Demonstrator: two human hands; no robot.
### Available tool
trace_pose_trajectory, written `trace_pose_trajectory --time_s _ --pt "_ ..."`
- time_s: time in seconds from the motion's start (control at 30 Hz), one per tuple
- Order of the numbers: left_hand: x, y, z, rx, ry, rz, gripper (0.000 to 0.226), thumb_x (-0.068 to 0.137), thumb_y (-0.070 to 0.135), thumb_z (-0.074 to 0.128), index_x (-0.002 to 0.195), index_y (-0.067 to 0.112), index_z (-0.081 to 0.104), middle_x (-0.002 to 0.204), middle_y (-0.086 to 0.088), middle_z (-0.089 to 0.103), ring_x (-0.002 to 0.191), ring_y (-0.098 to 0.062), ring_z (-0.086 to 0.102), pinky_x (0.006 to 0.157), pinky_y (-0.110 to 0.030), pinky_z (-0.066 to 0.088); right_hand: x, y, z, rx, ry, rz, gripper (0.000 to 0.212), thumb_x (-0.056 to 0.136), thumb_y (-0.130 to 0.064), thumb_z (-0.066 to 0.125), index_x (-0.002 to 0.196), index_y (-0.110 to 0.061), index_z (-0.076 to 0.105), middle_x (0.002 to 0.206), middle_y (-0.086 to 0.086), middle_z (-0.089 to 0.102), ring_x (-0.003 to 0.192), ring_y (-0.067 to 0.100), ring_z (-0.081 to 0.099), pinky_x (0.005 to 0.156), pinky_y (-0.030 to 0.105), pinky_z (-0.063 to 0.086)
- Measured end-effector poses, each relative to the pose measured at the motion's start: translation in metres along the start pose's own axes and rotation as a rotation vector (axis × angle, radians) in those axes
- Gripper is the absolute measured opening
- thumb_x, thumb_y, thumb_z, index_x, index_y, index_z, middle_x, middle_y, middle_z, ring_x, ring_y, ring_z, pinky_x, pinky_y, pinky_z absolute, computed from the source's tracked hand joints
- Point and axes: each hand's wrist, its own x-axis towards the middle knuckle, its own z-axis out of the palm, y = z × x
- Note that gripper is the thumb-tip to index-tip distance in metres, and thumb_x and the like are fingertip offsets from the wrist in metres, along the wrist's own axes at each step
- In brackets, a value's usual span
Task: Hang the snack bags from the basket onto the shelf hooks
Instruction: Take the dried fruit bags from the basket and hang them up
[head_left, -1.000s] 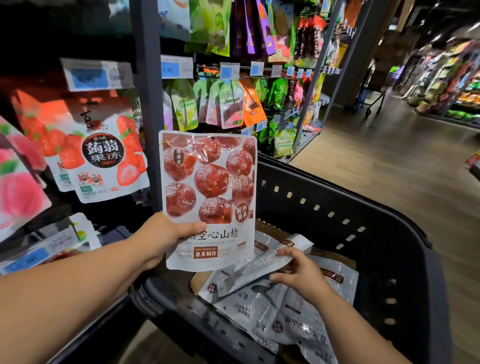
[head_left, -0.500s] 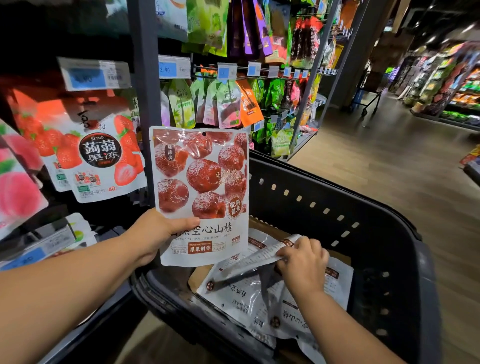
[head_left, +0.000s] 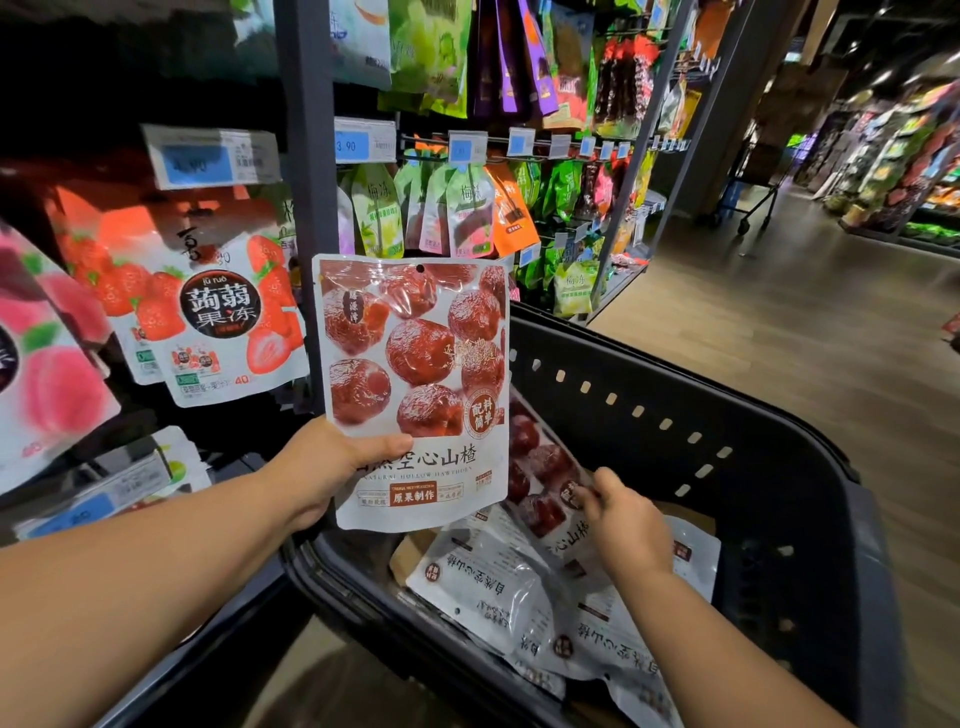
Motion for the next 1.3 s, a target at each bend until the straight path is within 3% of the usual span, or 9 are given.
trace_pose_trajectory --time_s 0.27,0.6,0.77,0.9,1.0,1.13,1.3 --pt "-0.001 -0.002 -0.001 0.012 0.021 -0.004 0.03 0.073 -0.006 0.074 0.099 0.008 0.073 0.098 -0.01 0.076 0.094 -0.028 0.073 0.09 -0.042 0.053 -0.002 -0.003 -0.003 0.34 0.088 0.242 0.037 0.099 -0.041 0.052 0.074 -0.017 0.039 0.062 0.0 0.051 0.054 0.018 0.047 0.049 0.029 0.029" --pt "-0.001 0.0 -0.007 0.026 0.036 -0.005 0.03 0.074 -0.004 0.076 0.103 0.006 0.073 0.102 -0.012 0.076 0.098 -0.031 0.071 0.098 -0.048 0.051 0.001 -0.016 -0.023 0.798 0.261 0.291 0.035 0.099 -0.03 0.058 0.081 -0.002 0.048 0.062 0.006 0.052 0.057 0.018 0.046 0.054 0.033 0.036" --pt "-0.001 0.003 -0.006 0.025 0.046 0.003 0.031 0.074 -0.003 0.076 0.104 0.005 0.072 0.102 -0.011 0.076 0.098 -0.03 0.071 0.099 -0.049 0.05 0.003 -0.025 -0.032 0.884 0.33 0.269 0.031 0.099 -0.028 0.058 0.083 -0.002 0.052 0.068 0.005 0.058 0.061 0.017 0.052 0.057 0.032 0.04" --pt "-0.002 0.005 -0.003 -0.003 0.087 0.012 0.027 0.074 -0.001 0.078 0.101 0.003 0.073 0.099 -0.011 0.076 0.094 -0.03 0.072 0.097 -0.048 0.052 0.014 -0.029 -0.038 0.897 0.378 0.267 0.032 0.099 -0.031 0.058 0.084 -0.002 0.053 0.076 0.017 0.061 0.067 0.023 0.055 0.061 0.036 0.043" --pt "-0.003 0.012 0.003 -0.063 0.121 0.056 0.026 0.078 -0.004 0.074 0.102 0.007 0.072 0.098 -0.007 0.077 0.091 -0.026 0.073 0.092 -0.044 0.054 0.021 -0.034 -0.044 0.926 0.402 0.281 0.027 0.099 -0.029 0.057 0.086 -0.006 0.055 0.079 0.009 0.063 0.071 0.022 0.056 0.063 0.033 0.043" --pt "-0.001 0.028 0.004 -0.115 0.16 0.099 0.033 0.08 -0.004 0.073 0.11 0.007 0.07 0.106 -0.009 0.075 0.096 -0.026 0.072 0.089 -0.042 0.054 0.027 -0.046 -0.053 0.952 0.437 0.285 0.026 0.1 -0.028 0.056 0.08 -0.011 0.05 0.072 0.002 0.054 0.065 0.017 0.049 0.056 0.03 0.036" --pt "-0.006 0.053 0.0 -0.046 0.33 0.124 0.028 0.078 0.003 0.078 0.105 -0.001 0.07 0.098 -0.01 0.075 0.08 -0.02 0.072 0.078 -0.036 0.059 0.036 -0.068 -0.071 1.0 0.499 0.291 0.038 0.1 -0.029 0.055 0.071 -0.013 0.037 0.066 0.002 0.041 0.058 0.018 0.036 0.054 0.035 0.027"
